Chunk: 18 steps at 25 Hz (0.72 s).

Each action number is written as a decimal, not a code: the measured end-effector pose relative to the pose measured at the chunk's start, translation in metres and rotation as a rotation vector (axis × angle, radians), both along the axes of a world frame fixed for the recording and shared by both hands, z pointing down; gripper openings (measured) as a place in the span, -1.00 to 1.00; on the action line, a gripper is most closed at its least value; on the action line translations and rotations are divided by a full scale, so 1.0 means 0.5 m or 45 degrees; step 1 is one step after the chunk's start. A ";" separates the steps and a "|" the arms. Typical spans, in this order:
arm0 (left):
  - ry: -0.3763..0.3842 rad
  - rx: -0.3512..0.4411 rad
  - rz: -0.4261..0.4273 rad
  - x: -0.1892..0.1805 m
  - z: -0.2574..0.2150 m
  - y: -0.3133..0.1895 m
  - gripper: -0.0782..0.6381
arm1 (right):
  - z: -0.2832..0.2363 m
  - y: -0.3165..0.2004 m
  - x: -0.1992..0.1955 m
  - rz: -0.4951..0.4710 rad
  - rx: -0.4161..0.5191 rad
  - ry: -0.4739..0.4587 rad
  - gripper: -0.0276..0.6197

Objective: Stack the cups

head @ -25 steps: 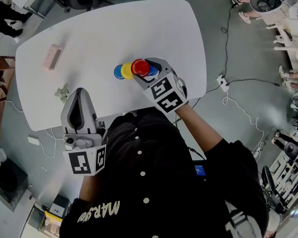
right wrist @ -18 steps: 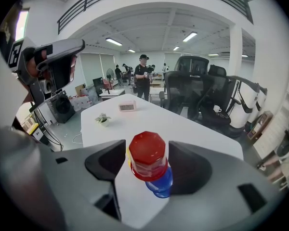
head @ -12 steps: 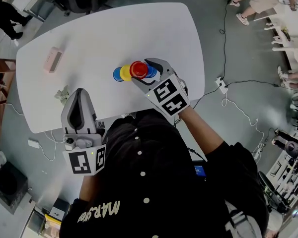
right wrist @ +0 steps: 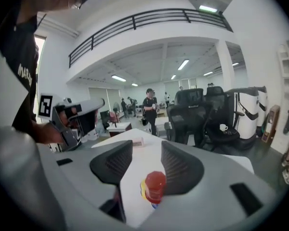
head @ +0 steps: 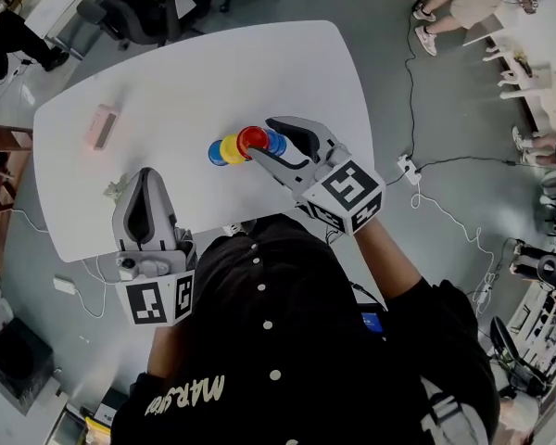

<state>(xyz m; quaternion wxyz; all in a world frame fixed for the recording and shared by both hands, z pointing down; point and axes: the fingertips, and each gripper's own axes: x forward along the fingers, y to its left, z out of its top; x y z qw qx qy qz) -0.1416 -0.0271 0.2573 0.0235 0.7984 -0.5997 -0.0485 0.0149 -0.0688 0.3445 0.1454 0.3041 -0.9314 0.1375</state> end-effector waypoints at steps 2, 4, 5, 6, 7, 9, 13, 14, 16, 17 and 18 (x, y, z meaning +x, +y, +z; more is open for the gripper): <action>-0.009 0.015 0.004 0.002 -0.004 -0.001 -0.75 | -0.044 -0.005 0.016 0.041 0.065 -0.099 -0.43; -0.013 0.030 0.012 0.005 -0.011 -0.004 -0.75 | -0.090 -0.011 0.036 0.084 0.139 -0.183 -0.58; -0.014 0.034 0.015 0.005 -0.014 -0.005 -0.75 | -0.110 -0.013 0.047 0.107 0.170 -0.224 -0.67; -0.016 0.037 0.018 0.006 -0.017 -0.005 -0.75 | -0.128 -0.013 0.059 0.129 0.192 -0.262 -0.74; -0.018 0.037 0.023 0.007 -0.019 -0.005 -0.75 | -0.142 -0.012 0.070 0.147 0.209 -0.292 -0.79; -0.021 0.032 0.033 0.009 -0.020 -0.005 -0.75 | -0.165 -0.011 0.090 0.175 0.245 -0.328 -0.90; -0.016 0.017 0.047 0.009 -0.017 -0.007 -0.75 | -0.201 -0.005 0.130 0.228 0.347 -0.378 -0.90; -0.016 0.018 0.048 0.007 -0.018 -0.007 -0.75 | -0.211 -0.002 0.140 0.243 0.376 -0.399 -0.90; -0.022 0.028 0.046 0.002 -0.023 -0.007 -0.75 | -0.231 0.002 0.166 0.287 0.433 -0.446 -0.90; -0.025 0.036 0.043 -0.001 -0.027 -0.008 -0.75 | -0.240 0.003 0.180 0.320 0.456 -0.468 -0.90; -0.029 0.045 0.038 -0.005 -0.031 -0.008 -0.75 | -0.247 0.002 0.197 0.360 0.477 -0.486 -0.90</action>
